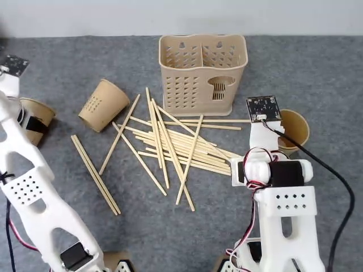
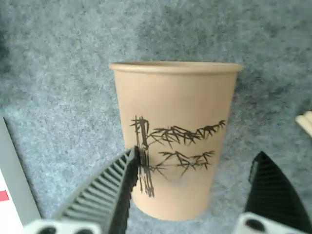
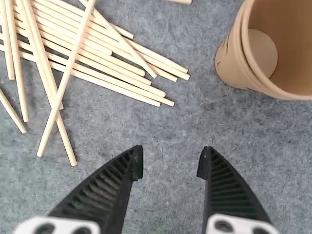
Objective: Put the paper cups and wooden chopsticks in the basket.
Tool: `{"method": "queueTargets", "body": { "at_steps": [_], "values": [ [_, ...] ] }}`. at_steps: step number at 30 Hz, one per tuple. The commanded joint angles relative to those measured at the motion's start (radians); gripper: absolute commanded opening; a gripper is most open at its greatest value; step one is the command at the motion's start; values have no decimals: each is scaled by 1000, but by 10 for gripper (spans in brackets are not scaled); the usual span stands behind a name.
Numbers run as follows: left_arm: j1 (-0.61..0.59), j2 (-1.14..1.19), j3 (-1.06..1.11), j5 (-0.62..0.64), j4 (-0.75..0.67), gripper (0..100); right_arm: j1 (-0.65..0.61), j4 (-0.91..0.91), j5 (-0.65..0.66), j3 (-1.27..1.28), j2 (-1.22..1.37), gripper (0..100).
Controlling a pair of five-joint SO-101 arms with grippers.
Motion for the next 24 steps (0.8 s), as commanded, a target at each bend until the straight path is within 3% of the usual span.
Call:
{"method": "queueTargets", "body": {
  "at_steps": [1,12,24],
  "values": [
    [-6,-15,25,-26,-83,351,-7,-19,-11,-11,-21,203],
    [-38,-14,58,3,-203,353,-7,-54,-11,9,-21,204],
    [-35,109,51,6,-207,395,-7,-53,-11,9,-21,204]
  ]
}}
